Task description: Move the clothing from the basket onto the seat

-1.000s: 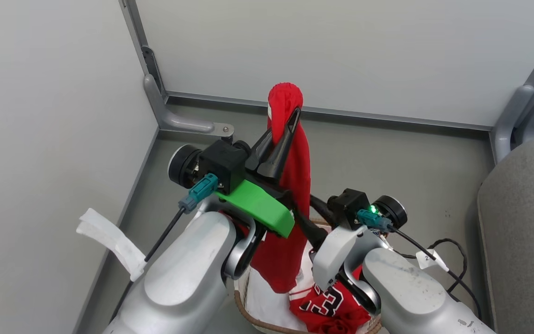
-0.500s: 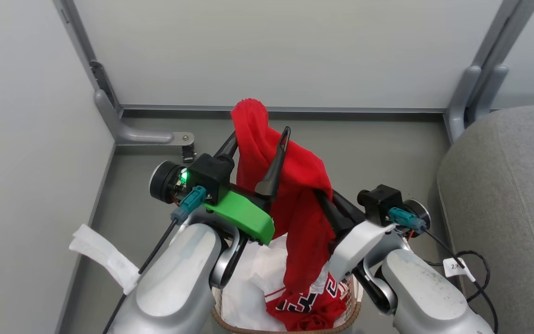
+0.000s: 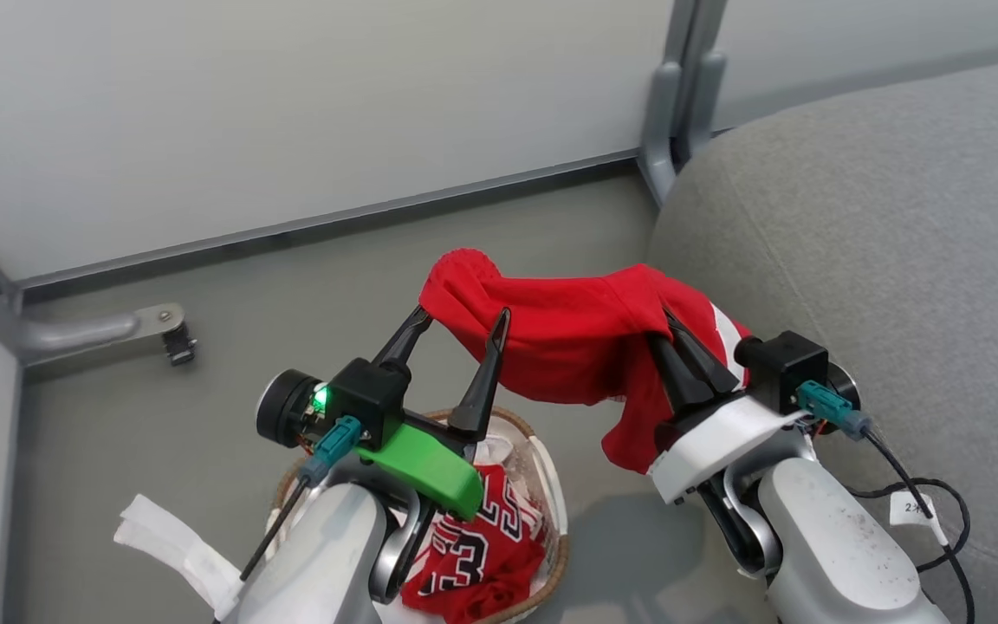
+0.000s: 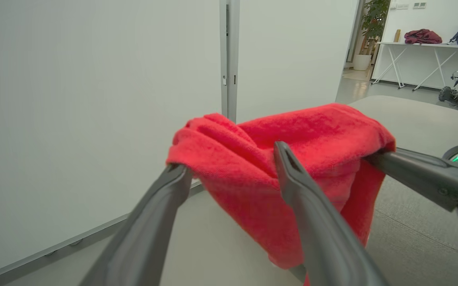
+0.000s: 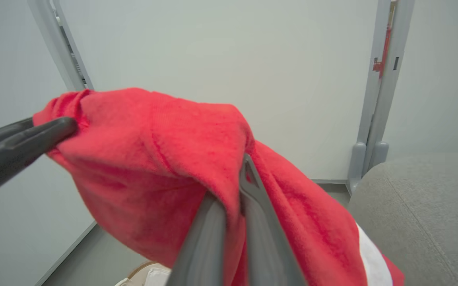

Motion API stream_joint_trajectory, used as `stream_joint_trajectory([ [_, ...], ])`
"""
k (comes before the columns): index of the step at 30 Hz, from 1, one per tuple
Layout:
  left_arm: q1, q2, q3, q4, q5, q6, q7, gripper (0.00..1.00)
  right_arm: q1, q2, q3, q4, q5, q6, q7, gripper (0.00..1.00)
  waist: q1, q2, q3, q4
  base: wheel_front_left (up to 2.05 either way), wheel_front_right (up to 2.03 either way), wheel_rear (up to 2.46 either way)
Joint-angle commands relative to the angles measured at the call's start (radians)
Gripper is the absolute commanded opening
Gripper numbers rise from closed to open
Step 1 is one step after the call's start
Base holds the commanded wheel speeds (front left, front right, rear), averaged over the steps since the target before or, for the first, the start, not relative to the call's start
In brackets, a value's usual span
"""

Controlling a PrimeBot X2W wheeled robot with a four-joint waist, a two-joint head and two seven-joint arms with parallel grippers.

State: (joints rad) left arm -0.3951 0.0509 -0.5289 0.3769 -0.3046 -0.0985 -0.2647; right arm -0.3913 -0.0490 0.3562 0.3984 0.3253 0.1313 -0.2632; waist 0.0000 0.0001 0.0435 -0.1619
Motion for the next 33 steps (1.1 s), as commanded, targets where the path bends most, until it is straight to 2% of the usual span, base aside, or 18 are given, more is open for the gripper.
stream_joint_trajectory([
  [1,0.023,0.004,0.008,-0.006,0.008,-0.006,0.000,1.00,0.020,-0.003,-0.010,-0.010,-0.004,-0.001,-0.002,0.00,0.0000,-0.0001,0.032,-0.167,0.00,0.00,0.00],
  [9,0.066,0.002,0.024,-0.020,0.027,-0.017,0.000,1.00,0.060,-0.003,-0.055,-0.056,-0.005,-0.001,-0.002,0.00,0.0000,-0.0001,0.053,-0.312,0.00,0.00,0.00],
  [15,0.082,0.003,0.018,-0.027,0.029,-0.023,0.000,1.00,0.081,-0.003,-0.083,-0.075,-0.014,-0.001,-0.002,0.00,0.0000,-0.0001,0.072,-0.362,0.00,0.00,0.00],
  [20,0.082,0.003,0.011,-0.023,0.039,-0.025,0.000,1.00,0.049,-0.002,-0.118,-0.077,-0.047,-0.001,-0.002,0.00,0.0000,-0.0001,0.099,-0.356,0.00,0.00,0.00],
  [24,0.081,0.003,0.023,-0.007,0.052,-0.029,0.000,1.00,-0.029,-0.003,-0.138,-0.040,-0.131,-0.001,-0.002,0.00,0.0000,-0.0001,0.133,-0.334,0.00,0.00,0.00],
  [33,0.040,0.055,0.035,-0.008,0.090,-0.034,0.000,1.00,-0.337,-0.113,-0.245,0.106,-0.260,-0.001,-0.002,0.00,0.0000,-0.0001,0.265,-0.247,0.00,0.00,0.00],
])
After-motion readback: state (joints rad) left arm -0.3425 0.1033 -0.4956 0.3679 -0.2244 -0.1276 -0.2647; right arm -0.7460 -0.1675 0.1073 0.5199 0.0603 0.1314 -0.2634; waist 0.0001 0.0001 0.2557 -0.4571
